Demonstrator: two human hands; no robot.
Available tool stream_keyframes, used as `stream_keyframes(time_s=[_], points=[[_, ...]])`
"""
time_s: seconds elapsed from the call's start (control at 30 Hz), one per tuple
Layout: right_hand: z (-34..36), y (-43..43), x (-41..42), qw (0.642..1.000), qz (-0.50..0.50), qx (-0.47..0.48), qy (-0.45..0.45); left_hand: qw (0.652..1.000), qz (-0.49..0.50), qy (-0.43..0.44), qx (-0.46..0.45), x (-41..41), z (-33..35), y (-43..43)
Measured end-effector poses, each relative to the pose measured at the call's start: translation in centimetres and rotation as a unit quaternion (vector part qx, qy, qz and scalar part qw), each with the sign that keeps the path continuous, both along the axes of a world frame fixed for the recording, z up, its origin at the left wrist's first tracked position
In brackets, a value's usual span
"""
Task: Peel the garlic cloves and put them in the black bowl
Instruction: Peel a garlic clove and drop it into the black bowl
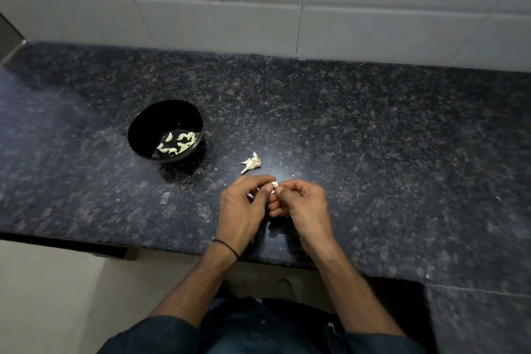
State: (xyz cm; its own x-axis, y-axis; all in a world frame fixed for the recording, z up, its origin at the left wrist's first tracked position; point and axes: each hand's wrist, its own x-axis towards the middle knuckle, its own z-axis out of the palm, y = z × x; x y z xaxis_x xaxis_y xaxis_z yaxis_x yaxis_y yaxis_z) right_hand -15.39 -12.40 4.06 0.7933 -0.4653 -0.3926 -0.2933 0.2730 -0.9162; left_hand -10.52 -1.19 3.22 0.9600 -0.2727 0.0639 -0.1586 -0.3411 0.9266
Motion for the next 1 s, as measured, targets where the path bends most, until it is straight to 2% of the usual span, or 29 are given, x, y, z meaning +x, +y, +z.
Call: stream_keyframes(time_s=[0.2, 0.3, 0.4, 0.5, 0.7, 1.0], points=[[0.3, 0.2, 0.0, 1.000, -0.026, -0.011, 0.013, 0.999, -0.009, -0.038, 0.016, -0.1, 0.1, 0.1], [0.6, 0.2, 0.1, 0.998, -0.044, 0.037, 0.007, 0.999, -0.003, -0.042, 0.005, -0.3, 0.3, -0.1], [0.9, -0.1, 0.0, 0.996, -0.045, 0.079, -0.008, 0.998, 0.010, 0.033, -0.049, -0.3, 0.5, -0.2], [0.9, -0.4, -0.2, 0.996, -0.039, 0.075, -0.016, 0.983, 0.026, 0.129, -0.128, -0.6, 0.8, -0.6], [1.3, -0.5, -0.3, 0.997, -0.035, 0.058, -0.025, 0.956, 0.042, 0.206, -0.205, -0.9, 1.2, -1.1], [0.8, -0.6, -0.8, 0.999, -0.007, -0.037, -0.006, 0.953, 0.032, 0.249, -0.172, -0.5, 0.6, -1.0]])
